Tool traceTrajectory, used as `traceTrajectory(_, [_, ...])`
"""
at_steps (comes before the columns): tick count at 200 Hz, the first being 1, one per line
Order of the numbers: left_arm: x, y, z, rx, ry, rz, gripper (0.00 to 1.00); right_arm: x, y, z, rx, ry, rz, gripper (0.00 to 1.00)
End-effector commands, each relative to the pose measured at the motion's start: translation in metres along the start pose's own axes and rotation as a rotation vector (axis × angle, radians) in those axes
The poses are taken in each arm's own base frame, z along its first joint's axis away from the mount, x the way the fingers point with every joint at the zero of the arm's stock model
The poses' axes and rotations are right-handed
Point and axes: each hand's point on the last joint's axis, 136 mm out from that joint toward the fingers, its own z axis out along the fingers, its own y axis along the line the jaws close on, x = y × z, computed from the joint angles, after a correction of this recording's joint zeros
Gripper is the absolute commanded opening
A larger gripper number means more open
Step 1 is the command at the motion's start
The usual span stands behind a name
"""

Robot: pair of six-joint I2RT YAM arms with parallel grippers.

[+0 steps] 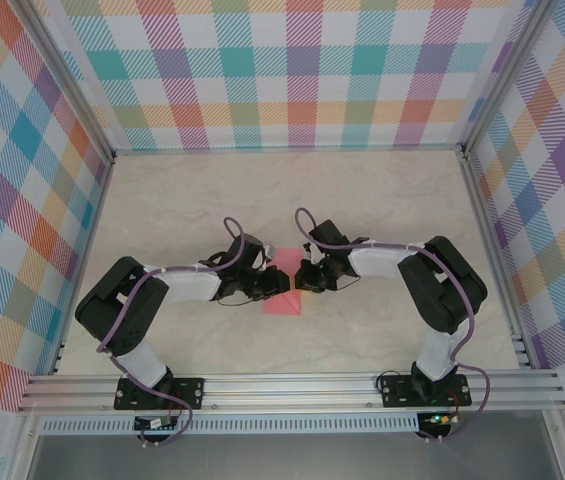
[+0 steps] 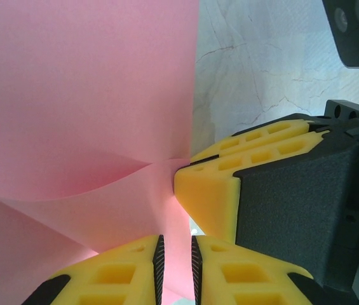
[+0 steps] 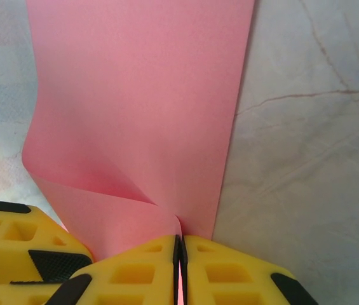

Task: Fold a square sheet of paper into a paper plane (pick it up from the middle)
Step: Fold the triangle a second time at the center of the table.

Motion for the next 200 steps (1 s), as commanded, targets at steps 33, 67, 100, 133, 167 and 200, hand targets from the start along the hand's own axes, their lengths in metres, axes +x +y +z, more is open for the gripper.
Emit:
traceTrajectory(33, [-0.0069,-0.0063,0.0019,0.020,-0.003,0.023,0.21,-0.0056,-0.0013,-0.0098,0.037,-0.028,-0.015,0.12])
traceTrajectory(67, [-0.0070,-0.0059,0.0029,0.019,-0.001,0.021,0.21,-0.0057,-0.0033,-0.0096,0.046,-0.030,-0.013,0.12])
traceTrajectory(100, [-0.0073,-0.0056,0.0032,0.016,-0.001,0.020,0.21,-0.0067,-0.0049,-0.0102,0.057,-0.036,-0.011,0.12])
traceTrajectory(133, [-0.0070,-0.0057,0.0037,0.015,0.001,0.022,0.21,-0.0061,-0.0075,-0.0119,0.071,-0.042,-0.009,0.12])
traceTrajectory(167, [-0.0067,-0.0053,0.0049,0.015,0.006,0.020,0.21,-0.0066,-0.0051,-0.0126,0.062,-0.043,-0.019,0.12])
traceTrajectory(200, [-0.0072,-0.0063,0.0044,0.015,0.005,0.024,0.21,-0.0065,-0.0038,-0.0139,0.057,-0.047,-0.026,0.12])
